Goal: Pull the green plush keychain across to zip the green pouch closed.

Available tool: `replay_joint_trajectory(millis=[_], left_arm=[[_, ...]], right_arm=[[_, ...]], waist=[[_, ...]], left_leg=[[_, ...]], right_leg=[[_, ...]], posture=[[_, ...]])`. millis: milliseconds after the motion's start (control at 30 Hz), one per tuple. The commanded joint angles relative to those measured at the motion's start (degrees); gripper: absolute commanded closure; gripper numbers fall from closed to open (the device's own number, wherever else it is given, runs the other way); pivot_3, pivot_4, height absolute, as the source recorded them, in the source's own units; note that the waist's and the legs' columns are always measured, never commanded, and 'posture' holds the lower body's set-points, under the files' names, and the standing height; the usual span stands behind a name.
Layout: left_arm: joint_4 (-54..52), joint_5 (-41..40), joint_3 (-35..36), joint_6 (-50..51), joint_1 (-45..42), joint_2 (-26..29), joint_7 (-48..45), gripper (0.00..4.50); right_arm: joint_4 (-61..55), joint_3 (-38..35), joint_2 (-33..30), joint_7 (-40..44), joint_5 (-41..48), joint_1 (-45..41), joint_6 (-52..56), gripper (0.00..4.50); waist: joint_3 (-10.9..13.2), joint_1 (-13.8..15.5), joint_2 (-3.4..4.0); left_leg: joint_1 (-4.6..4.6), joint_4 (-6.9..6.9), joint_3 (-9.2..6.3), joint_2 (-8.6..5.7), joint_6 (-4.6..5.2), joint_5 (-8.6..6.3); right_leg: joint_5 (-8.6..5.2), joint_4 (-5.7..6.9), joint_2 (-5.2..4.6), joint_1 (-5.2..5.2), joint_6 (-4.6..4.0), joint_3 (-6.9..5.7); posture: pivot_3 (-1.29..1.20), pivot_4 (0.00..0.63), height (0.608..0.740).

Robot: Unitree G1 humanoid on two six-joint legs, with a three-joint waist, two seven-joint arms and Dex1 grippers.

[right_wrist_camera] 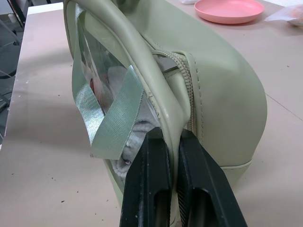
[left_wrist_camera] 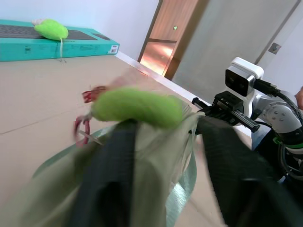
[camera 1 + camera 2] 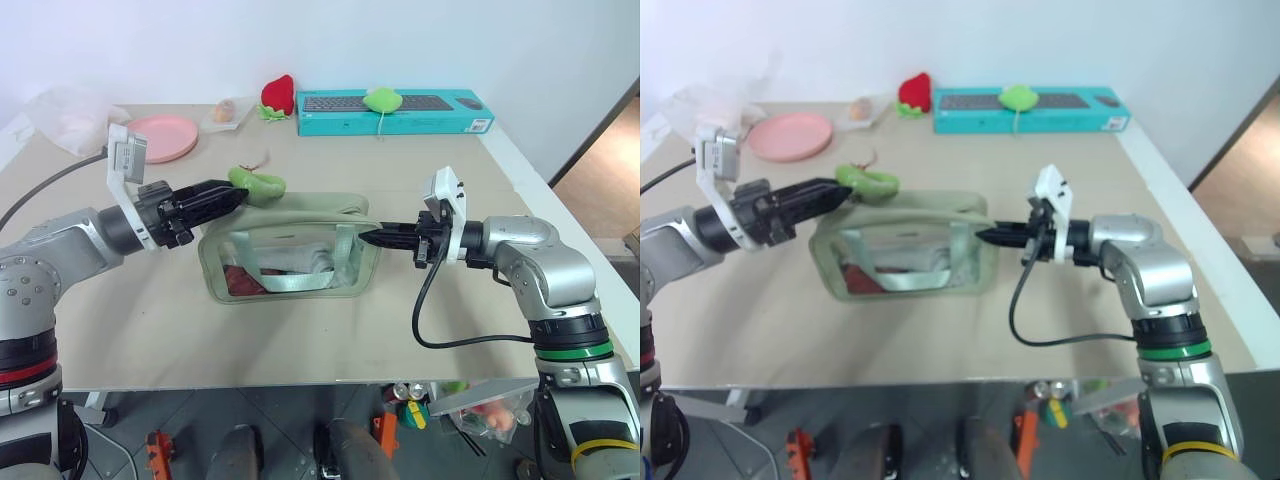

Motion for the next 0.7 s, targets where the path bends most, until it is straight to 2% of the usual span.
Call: replay_joint_trajectory(millis=[33,67,233,533,633,700], left_arm=[[-3.4,-3.3,1.6,0.7,0.7,1.0,-2.6,0.80],[-3.9,-3.3,1.6,0.6,1.0,1.1,-2.9,0.45],[-5.1,-4.5,4.1,0.8,3.0,4.0,-5.1,0.45],[-9.2,-7.4,12.4,3.6,14.4,15.8,-16.0,0.45],[-8.9,-5.6,14.6,2.9,18.0,17.5,-16.5,0.45],[-6.8,-1.1,15.0,0.7,20.4,17.8,-16.5,0.45]], right_arm=[[-0.6,0.1,-0.3,-0.1,-0.1,-0.3,-0.2,4.50],[-0.6,0.2,-0.3,0.0,-0.1,-0.3,-0.2,4.50],[-0.3,0.3,-0.3,0.1,-0.2,-0.7,-0.1,4.50],[0.4,0.6,-0.4,0.7,-0.4,-1.2,-0.5,4.50],[1.0,0.9,-0.1,0.8,-0.6,-1.7,-0.7,4.50],[1.2,1.1,0.1,0.9,-0.6,-1.9,-0.9,4.50]], waist=[[0.0,0.0,0.00],[0.0,0.0,0.00],[0.0,-0.1,0.00],[0.0,-0.1,0.00],[0.0,0.0,0.00],[0.0,-0.1,0.02]], left_leg=[[0.00,0.00,0.00,0.00,0.00,0.00],[0.00,0.00,0.01,0.00,0.00,0.00],[0.01,0.00,0.00,0.00,0.00,0.00],[0.00,-0.07,0.00,0.01,0.00,0.00],[0.00,-0.06,0.02,0.00,0.00,0.00],[0.01,-0.06,0.01,0.01,0.00,0.00]], right_leg=[[0.00,0.00,0.00,0.00,0.00,0.00],[0.00,0.00,0.00,-0.01,0.00,0.00],[0.00,0.00,0.00,0.00,0.00,0.00],[-0.07,0.00,-0.01,-0.06,-0.11,-0.02],[-0.07,0.00,-0.05,-0.06,-0.11,-0.02],[-0.07,0.00,-0.04,-0.06,-0.11,-0.03]], posture=[[0.00,0.150,0.740],[0.00,0.150,0.740],[0.00,0.150,0.740],[0.00,0.150,0.740],[0.00,0.150,0.740],[0.00,0.150,0.740]])
